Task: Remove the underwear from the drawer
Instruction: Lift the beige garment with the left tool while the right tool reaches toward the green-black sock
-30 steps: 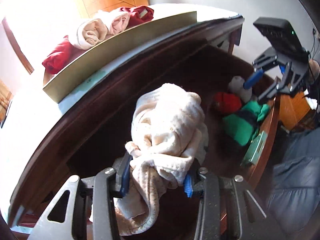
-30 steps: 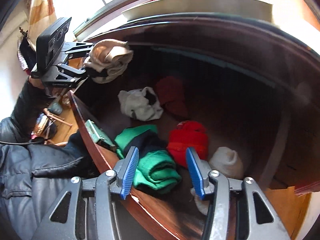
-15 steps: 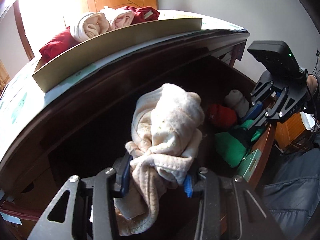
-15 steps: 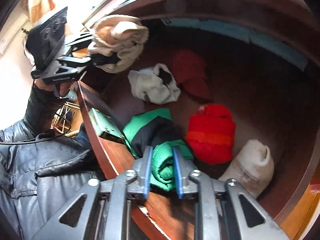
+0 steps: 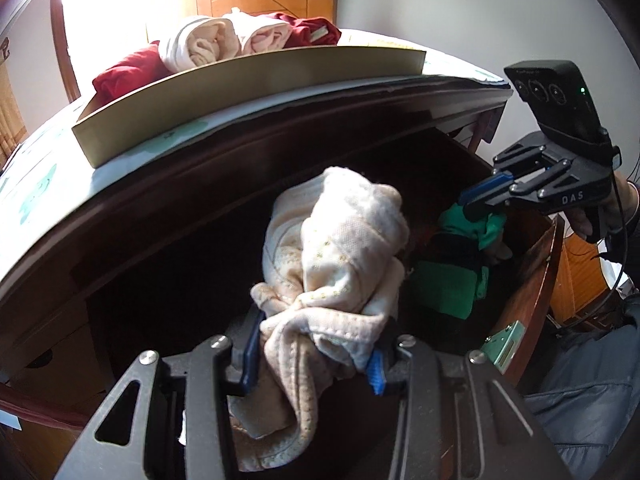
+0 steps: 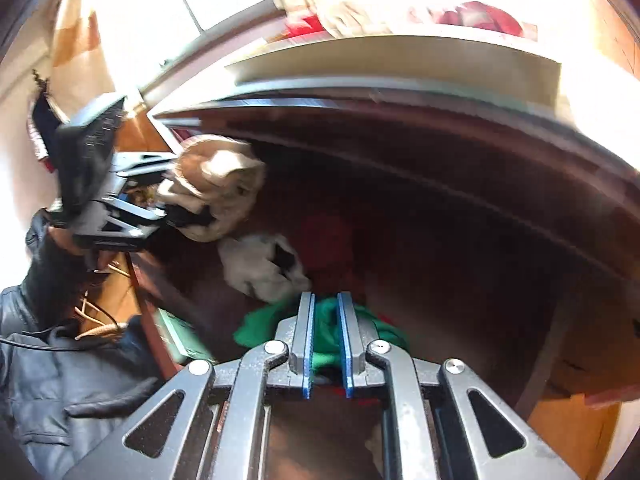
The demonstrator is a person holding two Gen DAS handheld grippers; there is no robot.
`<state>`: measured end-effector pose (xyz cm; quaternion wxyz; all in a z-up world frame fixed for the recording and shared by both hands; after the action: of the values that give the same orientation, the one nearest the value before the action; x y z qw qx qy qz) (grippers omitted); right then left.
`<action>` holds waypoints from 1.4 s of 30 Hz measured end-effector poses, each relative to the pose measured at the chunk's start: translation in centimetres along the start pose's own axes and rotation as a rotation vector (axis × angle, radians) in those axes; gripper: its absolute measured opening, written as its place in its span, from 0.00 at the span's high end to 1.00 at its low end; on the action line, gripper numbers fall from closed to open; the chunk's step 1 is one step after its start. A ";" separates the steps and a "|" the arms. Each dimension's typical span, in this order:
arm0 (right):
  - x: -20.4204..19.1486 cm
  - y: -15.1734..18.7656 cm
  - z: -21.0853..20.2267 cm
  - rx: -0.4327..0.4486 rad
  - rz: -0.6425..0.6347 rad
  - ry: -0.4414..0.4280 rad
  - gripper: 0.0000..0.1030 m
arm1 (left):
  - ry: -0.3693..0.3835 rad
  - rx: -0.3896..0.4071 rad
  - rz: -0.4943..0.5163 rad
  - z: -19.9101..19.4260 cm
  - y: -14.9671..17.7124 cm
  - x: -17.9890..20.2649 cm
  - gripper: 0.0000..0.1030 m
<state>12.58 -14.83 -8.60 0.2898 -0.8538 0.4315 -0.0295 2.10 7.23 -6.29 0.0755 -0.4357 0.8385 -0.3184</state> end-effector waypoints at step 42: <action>-0.2 1.8 0.4 -0.160 0.085 0.033 0.29 | 0.032 0.019 -0.052 -0.3 0.3 -0.8 0.61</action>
<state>11.25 -15.32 -9.87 0.2147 -0.8544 0.4732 0.0032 2.28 8.14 -6.41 0.0582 -0.4513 0.8250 -0.3351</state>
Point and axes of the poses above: each gripper's, at about its wrist camera, not at the fingertips, and z roughly the way its jaws point, x to its right, y to its underside, the point moved 1 cm from there along z, roughly the way its jaws point, and after that the axes turned 8 degrees about y, right-handed, at the moved point
